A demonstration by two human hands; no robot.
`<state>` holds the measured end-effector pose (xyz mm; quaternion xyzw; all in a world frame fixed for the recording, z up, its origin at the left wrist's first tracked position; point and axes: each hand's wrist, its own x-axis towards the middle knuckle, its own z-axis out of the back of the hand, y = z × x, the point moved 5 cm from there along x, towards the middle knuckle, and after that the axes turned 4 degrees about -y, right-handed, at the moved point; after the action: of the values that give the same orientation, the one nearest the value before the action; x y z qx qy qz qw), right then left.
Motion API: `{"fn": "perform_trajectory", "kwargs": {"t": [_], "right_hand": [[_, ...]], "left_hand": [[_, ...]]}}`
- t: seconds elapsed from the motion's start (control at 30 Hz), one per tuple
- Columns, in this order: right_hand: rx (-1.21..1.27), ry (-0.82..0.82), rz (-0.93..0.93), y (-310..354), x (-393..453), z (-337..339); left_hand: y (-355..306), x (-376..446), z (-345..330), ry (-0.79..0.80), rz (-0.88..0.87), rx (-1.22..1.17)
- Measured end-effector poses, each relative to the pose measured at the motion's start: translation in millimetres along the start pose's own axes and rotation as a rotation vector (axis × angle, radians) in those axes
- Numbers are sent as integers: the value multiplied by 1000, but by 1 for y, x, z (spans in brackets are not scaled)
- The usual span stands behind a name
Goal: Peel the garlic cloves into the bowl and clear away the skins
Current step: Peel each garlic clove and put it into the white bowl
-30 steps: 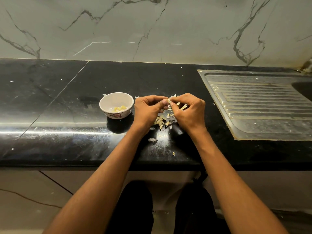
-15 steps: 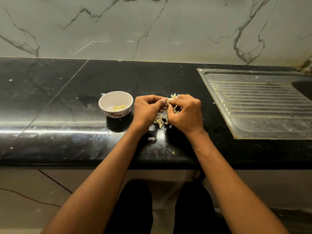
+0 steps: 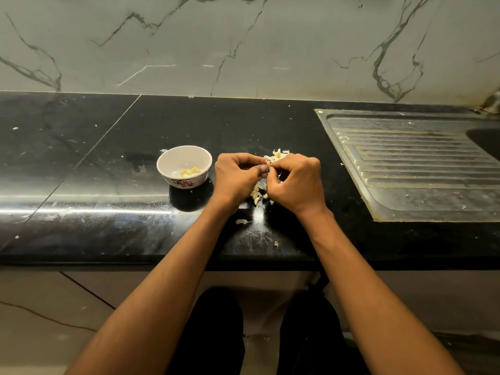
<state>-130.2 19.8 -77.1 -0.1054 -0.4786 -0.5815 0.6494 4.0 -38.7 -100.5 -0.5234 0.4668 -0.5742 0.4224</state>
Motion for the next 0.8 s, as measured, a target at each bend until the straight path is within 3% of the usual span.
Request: {"fn": "perform_trajectory", "kwargs": {"t": [0.27, 0.8], "right_hand": [[172, -63, -106, -2, 2, 5], [165, -64, -105, -3, 2, 4]], "left_hand": [[0, 1, 1, -26, -5, 4], [-2, -1, 0, 8, -40, 44]]}}
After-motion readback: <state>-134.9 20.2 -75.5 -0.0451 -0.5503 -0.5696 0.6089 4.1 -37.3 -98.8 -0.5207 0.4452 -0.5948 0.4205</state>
